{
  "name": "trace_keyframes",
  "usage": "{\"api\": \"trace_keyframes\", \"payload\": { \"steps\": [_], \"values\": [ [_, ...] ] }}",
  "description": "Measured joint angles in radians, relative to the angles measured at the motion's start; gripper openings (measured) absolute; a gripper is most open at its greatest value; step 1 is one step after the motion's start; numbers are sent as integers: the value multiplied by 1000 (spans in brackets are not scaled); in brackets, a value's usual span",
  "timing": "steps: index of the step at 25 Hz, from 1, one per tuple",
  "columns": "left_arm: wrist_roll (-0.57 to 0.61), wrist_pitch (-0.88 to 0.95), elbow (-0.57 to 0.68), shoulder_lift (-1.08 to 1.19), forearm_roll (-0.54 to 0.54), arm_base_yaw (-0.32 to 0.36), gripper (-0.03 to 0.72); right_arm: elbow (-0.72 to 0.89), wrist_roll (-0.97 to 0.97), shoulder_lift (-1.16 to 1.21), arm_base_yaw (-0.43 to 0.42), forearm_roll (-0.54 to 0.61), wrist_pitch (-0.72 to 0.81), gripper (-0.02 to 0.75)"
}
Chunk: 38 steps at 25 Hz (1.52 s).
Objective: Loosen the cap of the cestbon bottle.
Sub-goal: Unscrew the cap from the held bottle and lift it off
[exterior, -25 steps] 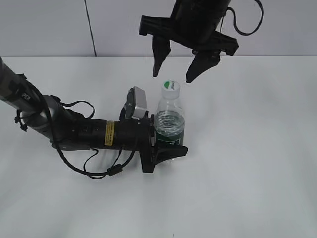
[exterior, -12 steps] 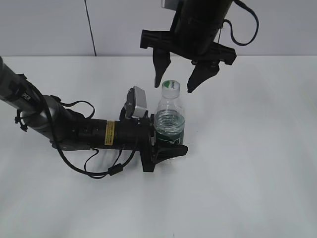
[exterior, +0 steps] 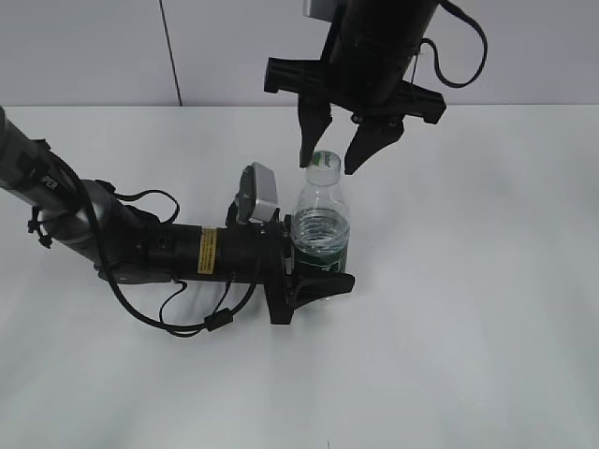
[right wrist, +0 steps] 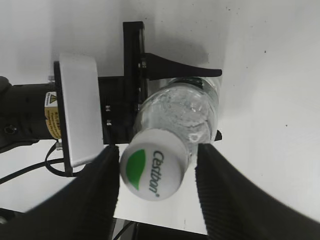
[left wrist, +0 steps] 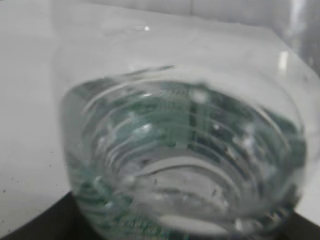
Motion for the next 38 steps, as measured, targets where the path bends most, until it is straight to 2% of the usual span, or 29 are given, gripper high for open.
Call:
{"api": "trace_keyframes", "payload": {
  "steps": [7, 11, 21, 38],
  "values": [
    [0, 1, 0, 0, 0, 0, 427, 0, 0, 0, 0, 2, 0, 347],
    [0, 1, 0, 0, 0, 0, 427, 0, -3, 0, 0, 5, 0, 298],
    [0, 2, 0, 0, -1, -1, 427, 0, -62, 0, 0, 7, 0, 294],
    [4, 1, -1, 0, 5, -1, 427, 0, -741, 0, 0, 14, 0, 291]
  ]
}}
